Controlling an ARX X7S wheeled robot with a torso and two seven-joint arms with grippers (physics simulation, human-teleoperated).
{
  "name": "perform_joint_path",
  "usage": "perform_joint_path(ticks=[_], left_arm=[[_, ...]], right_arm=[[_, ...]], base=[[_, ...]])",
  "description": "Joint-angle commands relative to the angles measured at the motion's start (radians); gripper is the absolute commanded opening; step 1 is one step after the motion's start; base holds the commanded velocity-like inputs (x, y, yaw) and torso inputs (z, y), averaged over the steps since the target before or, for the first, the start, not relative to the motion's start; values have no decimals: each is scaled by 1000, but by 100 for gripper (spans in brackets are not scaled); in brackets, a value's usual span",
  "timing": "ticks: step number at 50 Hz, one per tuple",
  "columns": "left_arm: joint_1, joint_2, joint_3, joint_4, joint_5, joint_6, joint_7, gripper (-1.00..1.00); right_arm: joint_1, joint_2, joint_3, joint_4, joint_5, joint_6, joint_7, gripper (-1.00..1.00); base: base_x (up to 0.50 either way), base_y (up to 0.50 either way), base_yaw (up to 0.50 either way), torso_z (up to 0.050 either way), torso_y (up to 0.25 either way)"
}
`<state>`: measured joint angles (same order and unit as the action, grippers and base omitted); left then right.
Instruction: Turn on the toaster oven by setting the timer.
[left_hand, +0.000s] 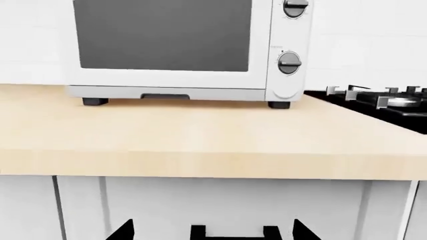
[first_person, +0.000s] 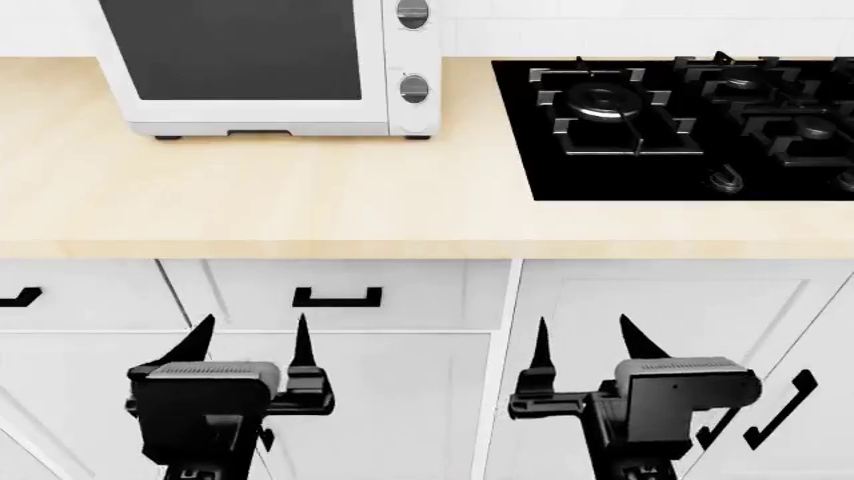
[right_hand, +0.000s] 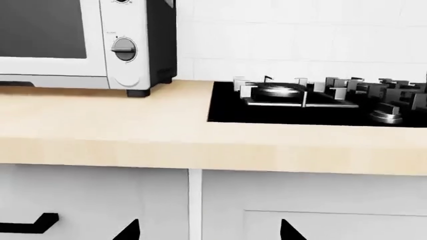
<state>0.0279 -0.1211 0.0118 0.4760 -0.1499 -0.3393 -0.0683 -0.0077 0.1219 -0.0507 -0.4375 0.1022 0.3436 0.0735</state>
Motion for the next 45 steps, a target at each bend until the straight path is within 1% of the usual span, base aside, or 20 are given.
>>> perform_joint_path(ticks=[1, 2, 3, 6, 7, 8, 9, 12, 13, 14, 17, 18, 21, 23, 26, 28, 29, 31, 35, 45], left_arm=[[-156, -71, -75, 273, -192, -493, -11, 100], [-182, -75, -80, 281, -203, -528, -17, 100], [-231, -92, -66, 300, -199, -577, -30, 100], [-304, -88, -107, 334, -272, -719, -31, 100], [-355, -67, -156, 338, -335, -826, -29, 100], [-377, -70, -160, 343, -345, -861, -35, 100], [-425, -67, -181, 345, -364, -920, -44, 100], [-484, -63, -211, 368, -400, -1017, -57, 100], [-529, -29, -275, 373, -444, -1102, -54, 100], [-550, -49, -271, 405, -446, -1125, -65, 100], [-616, -60, -291, 414, -463, -1201, -82, 100], [-632, -70, -334, 416, -553, -1230, -130, 100], [-714, -139, -376, 341, -842, -1230, -374, 100], [-753, -175, -362, 297, -920, -1228, -465, 100], [-822, -200, -360, 263, -1037, -1223, -565, 100], [-838, -213, -339, 233, -1020, -1196, -559, 100], [-837, -226, -305, 219, -1002, -1181, -537, 100], [-817, -227, -275, 215, -975, -1145, -518, 100], [-840, -236, -245, 190, -951, -1117, -510, 100], [-854, -249, -241, 187, -971, -1108, -526, 100]], right_arm=[[125, 71, 0, -253, 49, 382, 10, 100], [138, 72, 1, -261, 54, 410, 12, 100], [168, 84, -16, -299, 40, 491, 28, 100], [240, 88, -8, -332, 61, 611, 28, 100], [268, 87, 5, -351, 84, 668, 16, 100], [287, 87, 12, -364, 93, 704, 15, 100], [334, 86, 30, -390, 120, 786, 2, 100], [401, 88, 37, -414, 143, 890, -2, 100], [431, 86, 46, -422, 158, 933, -12, 100], [462, 84, 52, -430, 167, 972, -13, 100], [545, 75, 83, -466, 182, 1059, -10, 100], [582, 72, 94, -472, 185, 1092, -8, 100], [675, 61, 131, -467, 199, 1181, -12, 100], [711, 59, 140, -445, 198, 1199, -5, 100], [768, 60, 122, -398, 186, 1214, 24, 100], [794, 61, 123, -385, 192, 1219, 30, 100], [811, 63, 121, -375, 193, 1222, 40, 100], [834, 70, 118, -362, 203, 1222, 51, 100], [855, 80, 120, -348, 246, 1224, 83, 100], [865, 91, 116, -341, 267, 1202, 110, 100]], base=[[0, 0, 0, 0, 0], [0, 0, 0, 0, 0], [0, 0, 0, 0, 0], [0, 0, 0, 0, 0], [0, 0, 0, 0, 0], [0, 0, 0, 0, 0], [0, 0, 0, 0, 0], [0, 0, 0, 0, 0], [0, 0, 0, 0, 0], [0, 0, 0, 0, 0], [0, 0, 0, 0, 0], [0, 0, 0, 0, 0], [0, 0, 0, 0, 0], [0, 0, 0, 0, 0], [0, 0, 0, 0, 0], [0, 0, 0, 0, 0], [0, 0, 0, 0, 0], [0, 0, 0, 0, 0], [0, 0, 0, 0, 0], [0, 0, 0, 0, 0]])
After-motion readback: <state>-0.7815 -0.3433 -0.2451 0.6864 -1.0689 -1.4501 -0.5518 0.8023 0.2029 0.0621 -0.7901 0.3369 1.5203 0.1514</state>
